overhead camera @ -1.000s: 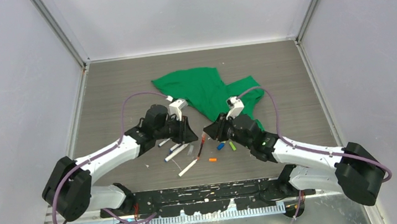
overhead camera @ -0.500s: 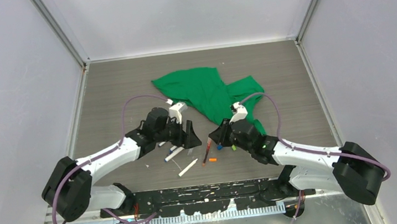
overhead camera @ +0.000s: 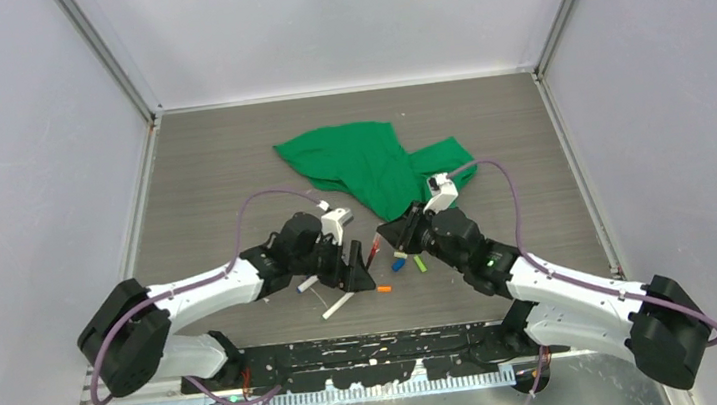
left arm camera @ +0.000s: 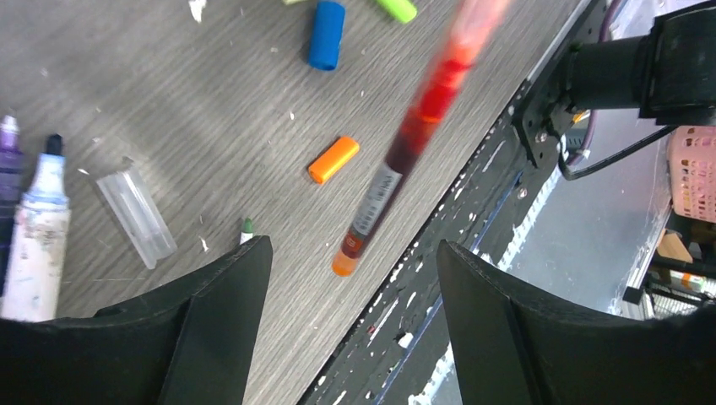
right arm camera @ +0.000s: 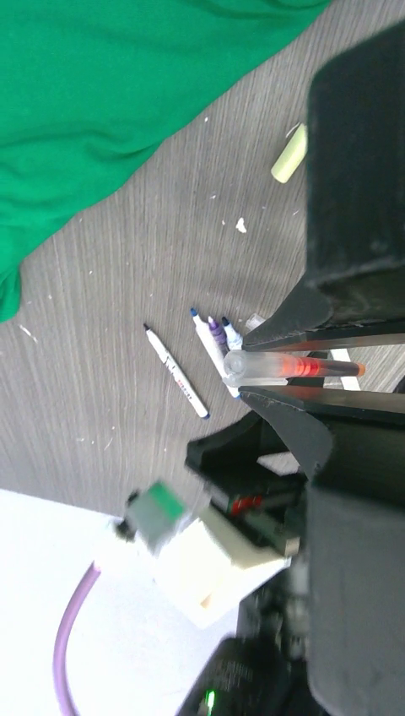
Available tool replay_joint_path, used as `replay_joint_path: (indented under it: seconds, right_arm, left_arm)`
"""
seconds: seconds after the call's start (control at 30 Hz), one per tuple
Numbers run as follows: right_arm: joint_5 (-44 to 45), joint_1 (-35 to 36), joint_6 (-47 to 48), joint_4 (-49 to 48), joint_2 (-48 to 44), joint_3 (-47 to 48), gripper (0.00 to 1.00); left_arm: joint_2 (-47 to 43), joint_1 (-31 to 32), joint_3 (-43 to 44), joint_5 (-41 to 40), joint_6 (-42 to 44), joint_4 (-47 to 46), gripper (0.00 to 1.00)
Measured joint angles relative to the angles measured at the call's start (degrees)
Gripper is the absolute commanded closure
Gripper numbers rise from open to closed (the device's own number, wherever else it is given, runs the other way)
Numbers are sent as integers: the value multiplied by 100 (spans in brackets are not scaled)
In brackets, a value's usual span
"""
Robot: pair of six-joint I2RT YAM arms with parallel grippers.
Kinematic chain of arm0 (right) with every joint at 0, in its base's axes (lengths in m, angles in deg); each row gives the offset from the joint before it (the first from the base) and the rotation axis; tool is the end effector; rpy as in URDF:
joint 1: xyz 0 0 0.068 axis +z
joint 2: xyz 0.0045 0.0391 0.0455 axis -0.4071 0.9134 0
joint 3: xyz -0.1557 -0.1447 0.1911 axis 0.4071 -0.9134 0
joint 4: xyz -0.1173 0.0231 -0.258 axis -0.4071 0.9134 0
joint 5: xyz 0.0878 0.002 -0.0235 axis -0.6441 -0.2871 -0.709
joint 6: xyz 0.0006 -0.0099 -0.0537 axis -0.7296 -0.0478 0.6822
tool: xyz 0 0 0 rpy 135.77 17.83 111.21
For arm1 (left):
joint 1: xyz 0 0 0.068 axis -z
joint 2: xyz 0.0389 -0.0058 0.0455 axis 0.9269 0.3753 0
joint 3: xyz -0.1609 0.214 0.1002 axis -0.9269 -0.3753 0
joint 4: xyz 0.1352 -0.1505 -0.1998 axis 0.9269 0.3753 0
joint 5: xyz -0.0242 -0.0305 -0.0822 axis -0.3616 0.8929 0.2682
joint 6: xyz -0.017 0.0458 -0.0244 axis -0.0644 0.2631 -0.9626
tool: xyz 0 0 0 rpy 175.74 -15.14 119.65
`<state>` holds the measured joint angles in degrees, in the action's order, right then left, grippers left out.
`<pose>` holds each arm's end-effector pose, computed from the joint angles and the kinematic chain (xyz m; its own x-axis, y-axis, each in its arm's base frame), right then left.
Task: Insert the pens into the pen caps
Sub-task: Insert the pen cap onto the pen.
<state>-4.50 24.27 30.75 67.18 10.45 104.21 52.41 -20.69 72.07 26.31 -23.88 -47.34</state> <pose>0.1547 0.1639 0.2228 -0.6055 0.4309 -0.6691 -0.2554 0.6911 0.6762 0.1736 -0.2099 0.1885 -0.8216 0.1917 -0.5369 0.5393 0.5669 -0.6227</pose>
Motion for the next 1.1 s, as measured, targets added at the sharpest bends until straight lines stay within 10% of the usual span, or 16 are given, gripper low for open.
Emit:
replay_joint_path:
  seconds: [0.53,1.1]
  right_arm:
    - [-149,-50,24,157,-160,234,79]
    - [-649,-125,258,-190,66,343,83]
  left_arm:
    - [302,278,2,101,-170,-481,99]
    - [-197,374,111,-87,111,57,100]
